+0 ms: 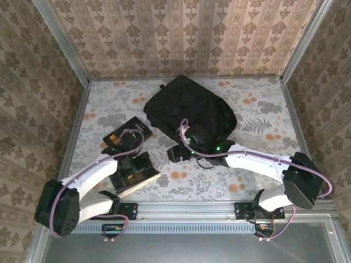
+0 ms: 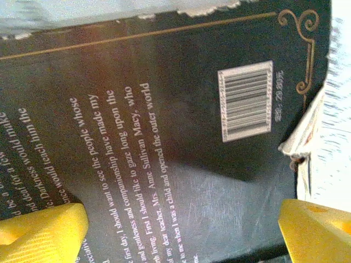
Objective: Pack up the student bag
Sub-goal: Move the loose stationery to the bottom-center of the table, then pick up the book from the bottom-center of the table.
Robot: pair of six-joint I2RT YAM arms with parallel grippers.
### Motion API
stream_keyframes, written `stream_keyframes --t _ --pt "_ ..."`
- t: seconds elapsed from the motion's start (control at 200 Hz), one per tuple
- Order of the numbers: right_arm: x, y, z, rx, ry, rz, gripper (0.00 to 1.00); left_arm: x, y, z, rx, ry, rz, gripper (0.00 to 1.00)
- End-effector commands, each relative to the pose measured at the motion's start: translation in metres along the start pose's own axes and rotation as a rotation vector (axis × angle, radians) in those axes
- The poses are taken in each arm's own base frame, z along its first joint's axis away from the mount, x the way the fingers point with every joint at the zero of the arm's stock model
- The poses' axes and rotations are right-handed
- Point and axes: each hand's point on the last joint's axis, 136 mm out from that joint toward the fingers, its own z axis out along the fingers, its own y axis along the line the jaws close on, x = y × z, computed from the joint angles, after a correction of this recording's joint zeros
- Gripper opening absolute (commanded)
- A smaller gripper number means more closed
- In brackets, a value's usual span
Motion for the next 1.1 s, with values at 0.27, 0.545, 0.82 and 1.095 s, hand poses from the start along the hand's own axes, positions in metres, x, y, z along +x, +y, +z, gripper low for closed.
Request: stream_keyframes --t 0.27,0.545,0.82,1.095 --pt "0.017 -0.021 0.017 0.114 0.097 -0.001 0.75 0.015 -0.059 -0.024 0.183 -0.028 0.188 0.93" --pt "0.032 -0.015 0.043 0.118 0.225 0.029 0.6 0.009 0.021 -0.05 0.005 -0.105 -0.016 0.91" --pt "0.058 -0.008 0.085 0.109 0.378 0.08 0.62 0.02 0.064 -0.028 -0.108 -0.083 -0.167 0.82" --pt "0.081 -0.002 0.111 0.095 0.479 0.108 0.61 0.028 0.058 0.0 -0.029 -0.047 -0.188 0.77"
